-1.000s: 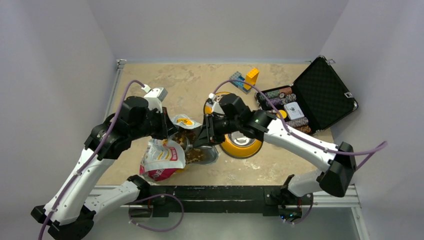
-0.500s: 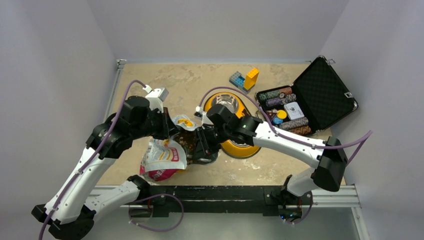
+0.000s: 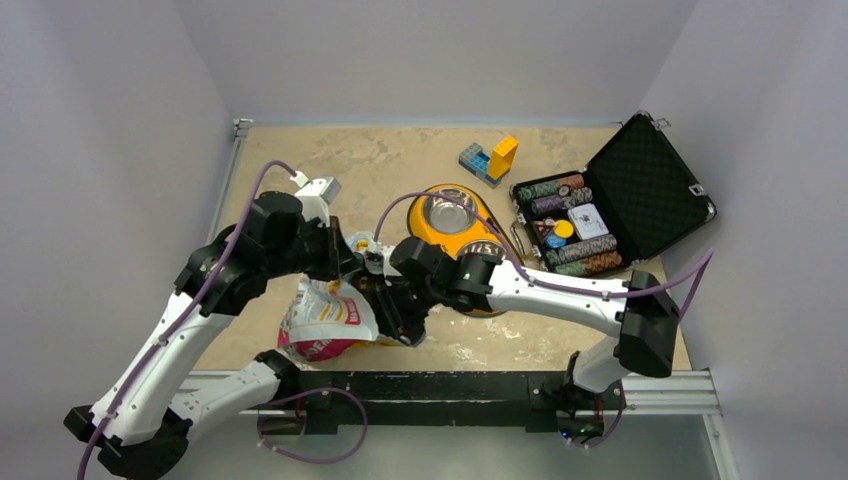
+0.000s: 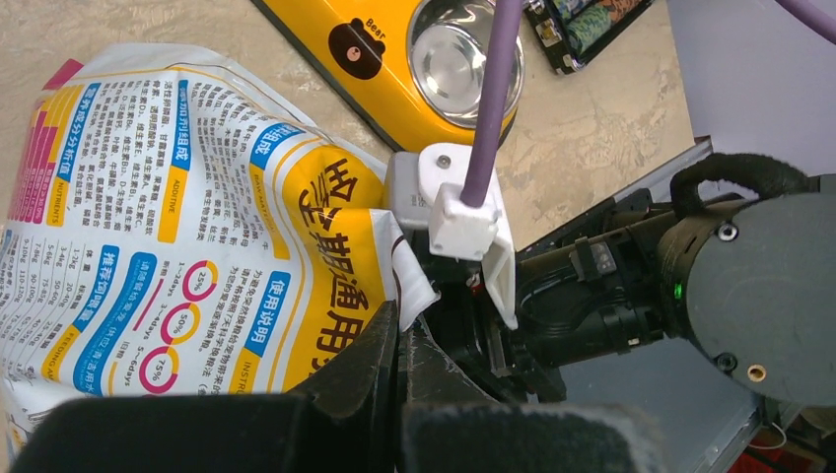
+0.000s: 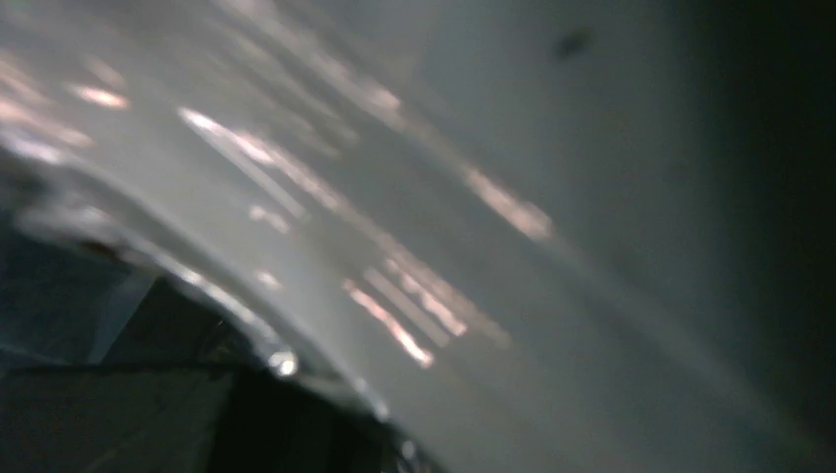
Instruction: Serve the pet food
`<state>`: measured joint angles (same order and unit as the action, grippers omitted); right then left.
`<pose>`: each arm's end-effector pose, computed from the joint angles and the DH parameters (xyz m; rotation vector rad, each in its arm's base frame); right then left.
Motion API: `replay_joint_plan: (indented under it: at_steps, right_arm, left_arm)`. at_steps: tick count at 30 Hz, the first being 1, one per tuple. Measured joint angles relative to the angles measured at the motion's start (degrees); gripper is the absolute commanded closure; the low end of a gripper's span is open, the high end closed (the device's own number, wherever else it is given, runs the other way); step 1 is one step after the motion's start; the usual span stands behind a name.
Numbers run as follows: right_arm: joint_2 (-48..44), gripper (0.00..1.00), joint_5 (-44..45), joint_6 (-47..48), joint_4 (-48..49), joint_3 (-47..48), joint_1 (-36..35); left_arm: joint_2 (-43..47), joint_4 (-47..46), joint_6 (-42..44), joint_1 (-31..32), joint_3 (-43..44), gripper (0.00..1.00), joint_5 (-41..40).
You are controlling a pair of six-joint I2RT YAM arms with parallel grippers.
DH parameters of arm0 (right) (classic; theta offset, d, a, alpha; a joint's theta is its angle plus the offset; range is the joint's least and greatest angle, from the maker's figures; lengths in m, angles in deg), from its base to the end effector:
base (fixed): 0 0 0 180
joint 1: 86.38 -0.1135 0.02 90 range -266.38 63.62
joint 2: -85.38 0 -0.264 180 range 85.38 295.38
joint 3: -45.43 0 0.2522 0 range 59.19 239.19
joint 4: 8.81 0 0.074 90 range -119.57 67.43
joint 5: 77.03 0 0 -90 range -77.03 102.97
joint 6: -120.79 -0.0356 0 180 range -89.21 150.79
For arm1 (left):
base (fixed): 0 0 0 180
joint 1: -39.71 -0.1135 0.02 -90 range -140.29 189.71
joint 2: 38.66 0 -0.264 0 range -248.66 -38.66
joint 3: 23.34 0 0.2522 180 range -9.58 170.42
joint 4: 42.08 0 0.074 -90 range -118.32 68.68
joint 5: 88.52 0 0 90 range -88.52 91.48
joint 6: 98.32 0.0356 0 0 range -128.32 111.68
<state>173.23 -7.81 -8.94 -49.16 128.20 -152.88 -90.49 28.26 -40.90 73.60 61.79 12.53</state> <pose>0.1226 0.3137 0.2786 -0.8241 2.5850 1.1846 0.1245 -0.0919 0.3939 0.1393 2.3357 -0.8272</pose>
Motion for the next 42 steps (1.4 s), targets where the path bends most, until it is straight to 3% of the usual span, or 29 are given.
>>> replay_joint_plan:
  at_steps: [3,12,20,29,42]
  right_arm:
    - [0.55,1.00,3.45,0.24,0.55,-0.17,-1.60]
    - [-3.82,1.00,6.73,-1.07,-3.82,-0.17,-1.16]
    - [-14.56,1.00,-1.38,-4.90,-9.57,-0.17,7.28]
    - [-18.64,1.00,-4.74,-6.88,-10.67,-6.75,8.57]
    - [-25.53,1.00,3.89,-1.62,-10.10,-8.50,6.01]
  left_arm:
    - [0.04,0.28,0.00,0.00,0.02,1.00,0.07]
    - [1.44,0.44,0.81,0.00,-0.17,1.00,-0.39]
    - [6.21,-1.79,4.20,-0.13,-3.78,1.00,0.02]
    - [5.49,-2.05,4.70,-0.11,-3.78,1.00,0.22]
    - [3.85,-1.16,1.44,-0.07,-1.81,1.00,-3.28]
